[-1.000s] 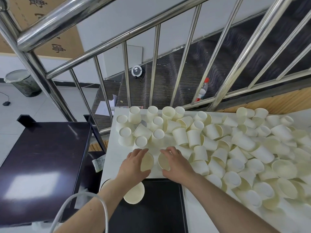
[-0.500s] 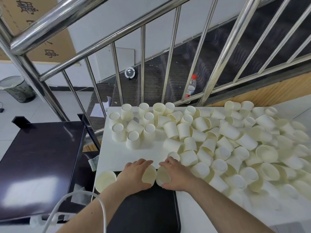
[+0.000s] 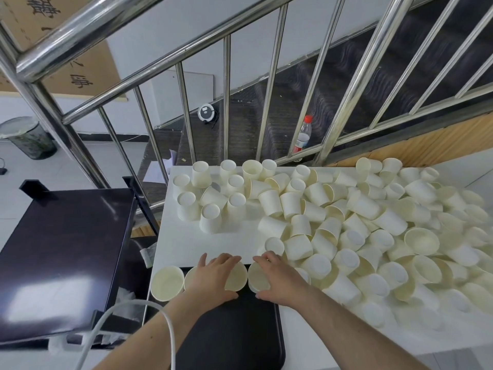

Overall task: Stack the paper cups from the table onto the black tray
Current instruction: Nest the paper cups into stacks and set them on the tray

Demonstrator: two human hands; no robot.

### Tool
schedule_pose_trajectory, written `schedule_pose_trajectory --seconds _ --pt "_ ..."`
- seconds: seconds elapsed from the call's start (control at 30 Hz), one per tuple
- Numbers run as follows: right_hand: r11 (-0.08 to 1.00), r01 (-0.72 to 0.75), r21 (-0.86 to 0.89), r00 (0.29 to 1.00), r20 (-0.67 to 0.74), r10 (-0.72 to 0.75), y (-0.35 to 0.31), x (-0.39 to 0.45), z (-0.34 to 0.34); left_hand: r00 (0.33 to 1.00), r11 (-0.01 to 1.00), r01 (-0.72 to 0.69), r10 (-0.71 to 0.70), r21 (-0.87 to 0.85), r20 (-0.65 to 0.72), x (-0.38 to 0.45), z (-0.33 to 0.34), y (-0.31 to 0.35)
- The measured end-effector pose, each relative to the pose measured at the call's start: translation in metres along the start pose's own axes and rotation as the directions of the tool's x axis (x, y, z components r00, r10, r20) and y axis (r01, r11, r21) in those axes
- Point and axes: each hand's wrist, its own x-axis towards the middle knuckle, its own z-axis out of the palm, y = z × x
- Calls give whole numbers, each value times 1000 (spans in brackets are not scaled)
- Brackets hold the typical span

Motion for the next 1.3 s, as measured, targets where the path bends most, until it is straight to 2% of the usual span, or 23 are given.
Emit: schedule_pose_trajectory --seconds 0.2,0.4,0.53,0.67,0.8,1.07,1.3 --pt "1000 -1 -16 1000 -15 1 1 2 -8 1000 999 4 -5 -50 -10 1 -7 -2" --pt "1000 8 -30 995 -98 -11 -1 12 -25 983 990 -7 -19 -139 -183 12 -19 -18" --pt "1000 3 -3 988 -156 -3 -3 23 -32 957 987 83 -118 -141 -264 27 -33 -31" --pt "1000 -9 5 985 -170 10 -5 37 -36 945 975 188 -211 -115 -249 43 -48 -42" --pt "999 -12 31 986 -168 17 -7 49 -39 949 971 220 -235 -89 -211 62 -56 -51" --pt "997 -4 82 989 -149 17 -14 65 -43 970 983 164 -175 -80 -169 95 -50 -71" --pt "988 -29 154 991 -125 48 -18 77 -43 967 978 123 -156 -170 -203 102 -47 -70"
